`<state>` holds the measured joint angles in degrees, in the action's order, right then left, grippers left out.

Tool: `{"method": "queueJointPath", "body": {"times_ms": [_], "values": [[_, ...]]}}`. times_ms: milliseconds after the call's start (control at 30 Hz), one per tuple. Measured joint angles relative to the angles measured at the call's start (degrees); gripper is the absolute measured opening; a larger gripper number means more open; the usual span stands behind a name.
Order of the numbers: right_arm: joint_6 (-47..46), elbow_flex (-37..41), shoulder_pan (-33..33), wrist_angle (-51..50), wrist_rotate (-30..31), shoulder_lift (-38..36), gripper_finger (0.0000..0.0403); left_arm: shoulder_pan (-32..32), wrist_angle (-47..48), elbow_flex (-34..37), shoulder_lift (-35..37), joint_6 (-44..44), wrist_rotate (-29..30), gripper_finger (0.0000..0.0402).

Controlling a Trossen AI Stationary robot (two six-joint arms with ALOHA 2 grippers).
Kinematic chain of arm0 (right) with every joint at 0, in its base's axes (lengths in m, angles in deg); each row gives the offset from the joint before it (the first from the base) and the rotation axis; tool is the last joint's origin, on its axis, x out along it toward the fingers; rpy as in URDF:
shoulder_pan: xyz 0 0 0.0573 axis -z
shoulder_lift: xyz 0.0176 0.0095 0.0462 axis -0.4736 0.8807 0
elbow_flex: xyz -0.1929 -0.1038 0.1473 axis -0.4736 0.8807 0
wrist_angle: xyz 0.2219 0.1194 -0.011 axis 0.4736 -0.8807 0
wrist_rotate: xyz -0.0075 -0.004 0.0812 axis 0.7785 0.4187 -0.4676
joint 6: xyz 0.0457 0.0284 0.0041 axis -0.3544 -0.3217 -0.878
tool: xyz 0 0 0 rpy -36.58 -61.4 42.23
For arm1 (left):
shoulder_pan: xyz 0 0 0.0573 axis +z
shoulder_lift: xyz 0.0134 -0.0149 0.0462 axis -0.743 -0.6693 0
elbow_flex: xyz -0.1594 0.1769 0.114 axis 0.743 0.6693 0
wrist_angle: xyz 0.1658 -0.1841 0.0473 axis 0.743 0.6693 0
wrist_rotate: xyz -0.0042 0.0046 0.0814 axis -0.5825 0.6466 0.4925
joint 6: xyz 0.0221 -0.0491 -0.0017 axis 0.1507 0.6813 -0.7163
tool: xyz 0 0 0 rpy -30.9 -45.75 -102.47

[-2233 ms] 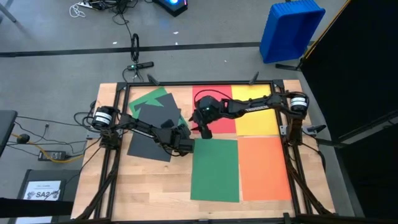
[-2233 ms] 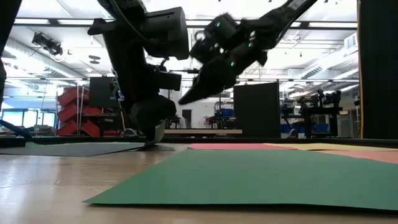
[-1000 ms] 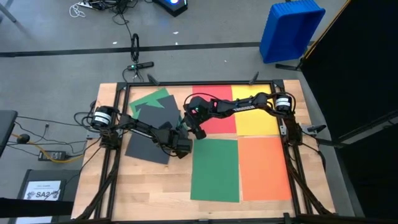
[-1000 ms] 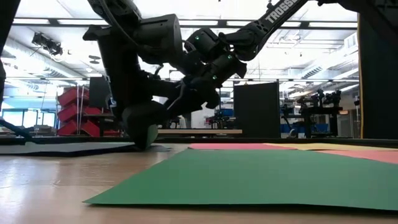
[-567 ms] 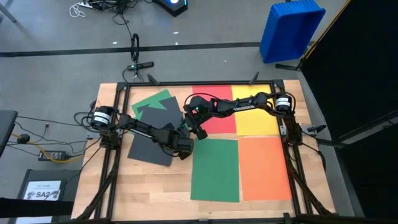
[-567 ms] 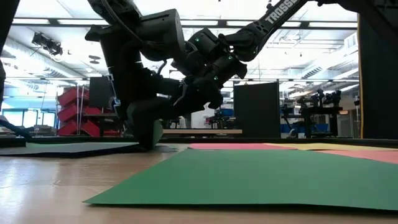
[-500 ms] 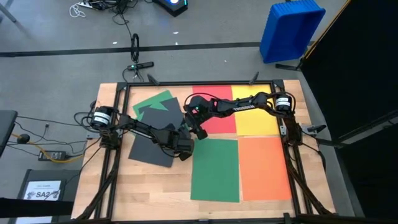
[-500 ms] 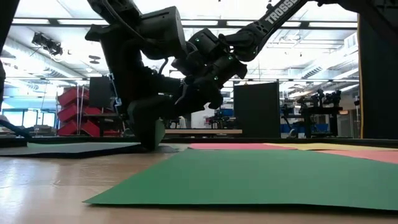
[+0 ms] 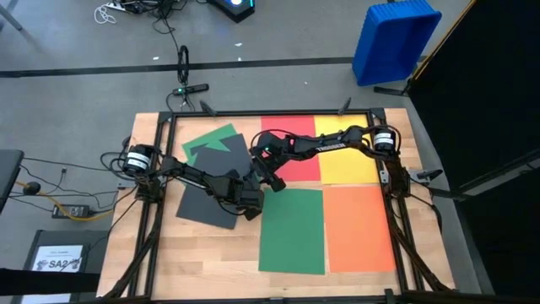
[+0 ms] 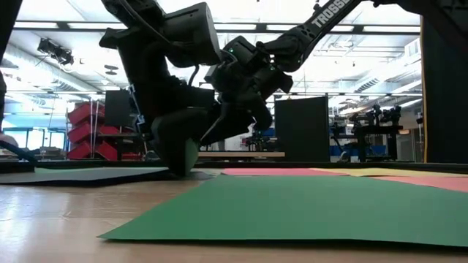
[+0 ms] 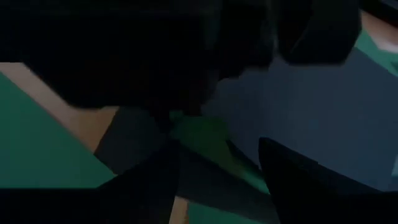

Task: Organize paper
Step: Stack the green colored paper on top of the green colored paper

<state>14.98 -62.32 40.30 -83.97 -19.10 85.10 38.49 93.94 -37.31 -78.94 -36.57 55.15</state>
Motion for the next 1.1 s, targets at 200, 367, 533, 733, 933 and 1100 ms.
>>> {"method": "queueJointPath", "body": {"times_ms": [200,367,533,733,933,1100], "values": [[-0.1,-0.1,-0.8,1.5,0.0,0.6,0.0186,0.0,-1.4,0.0,0.0,-0.1,-0.8,0.0056],[-1.1,-1.7,-0.9,-0.1,-1.5,4.5,0.0176,-0.1,-1.2,0.0,0.0,0.0,-1.2,0.0056],[-2.1,-2.2,-1.3,-0.2,-1.8,5.4,0.0158,-0.1,-0.6,-0.2,0.0,-0.1,-1.8,0.0056],[-1.9,-2.1,-0.7,-1.1,-0.5,4.5,0.0128,-0.1,-0.4,-0.3,0.0,-0.4,-2.0,0.0056],[0.9,-2.1,-0.8,-2.6,-0.3,4.3,0.0083,-0.1,-0.3,-0.3,0.0,-0.5,-1.7,0.0056],[1.4,-2.1,-1.1,-2.2,-0.3,4.3,0.0026,-0.1,-0.2,-0.3,0.3,-1.5,-2.1,0.0056]]}}
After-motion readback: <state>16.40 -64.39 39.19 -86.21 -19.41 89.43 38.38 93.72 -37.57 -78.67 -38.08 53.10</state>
